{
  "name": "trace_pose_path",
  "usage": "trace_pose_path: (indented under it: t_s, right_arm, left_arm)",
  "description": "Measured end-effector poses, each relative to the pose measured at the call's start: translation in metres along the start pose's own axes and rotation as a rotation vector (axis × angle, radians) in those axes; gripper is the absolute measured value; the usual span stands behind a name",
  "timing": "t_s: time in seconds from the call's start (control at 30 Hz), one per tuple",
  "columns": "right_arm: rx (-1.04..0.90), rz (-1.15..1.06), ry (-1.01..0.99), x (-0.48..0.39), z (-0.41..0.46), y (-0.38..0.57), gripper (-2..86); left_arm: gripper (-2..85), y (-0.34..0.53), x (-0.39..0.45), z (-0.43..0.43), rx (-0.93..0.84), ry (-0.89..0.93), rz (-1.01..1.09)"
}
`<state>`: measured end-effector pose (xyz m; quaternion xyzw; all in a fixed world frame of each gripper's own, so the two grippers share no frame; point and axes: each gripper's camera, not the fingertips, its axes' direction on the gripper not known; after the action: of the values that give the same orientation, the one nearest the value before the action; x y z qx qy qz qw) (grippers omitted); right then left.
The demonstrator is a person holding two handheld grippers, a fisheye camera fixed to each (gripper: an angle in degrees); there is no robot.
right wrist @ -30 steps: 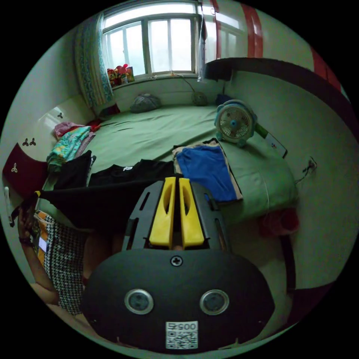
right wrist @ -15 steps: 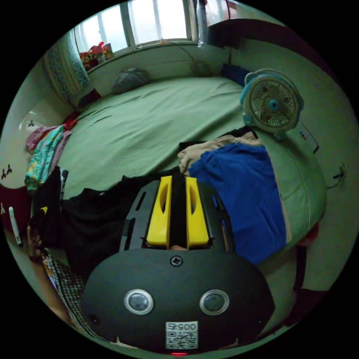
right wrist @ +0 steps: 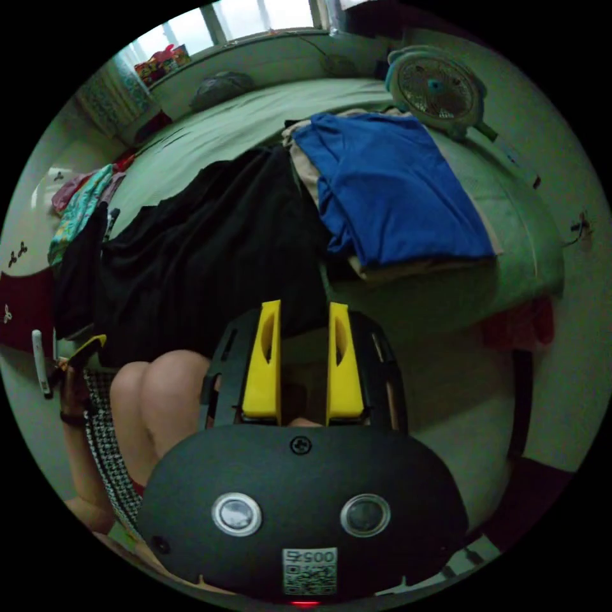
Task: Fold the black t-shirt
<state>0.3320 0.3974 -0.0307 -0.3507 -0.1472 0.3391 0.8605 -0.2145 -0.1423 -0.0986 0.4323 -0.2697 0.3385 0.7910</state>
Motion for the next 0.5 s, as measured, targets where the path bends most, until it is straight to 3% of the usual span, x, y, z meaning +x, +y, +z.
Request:
trace_pose_path:
  t_s: [0.13,0.33,0.5]
  right_arm:
    - [-0.055,-0.048,0.130,-0.021,0.033,-0.016,1.5]
    - [-0.037,0.008,0.051,-0.009,0.042,-0.030,-1.4]
    - [-0.077,-0.056,0.148,-0.034,0.074,-0.038,-1.1]
  left_arm:
    - [-0.3,-0.022,0.009,0.040,0.000,-0.016,-0.044]
    - [-0.3,-0.042,0.035,0.080,-0.001,-0.214,0.036]
    - [-0.2,-0.061,0.033,0.108,-0.013,-0.142,-0.026]
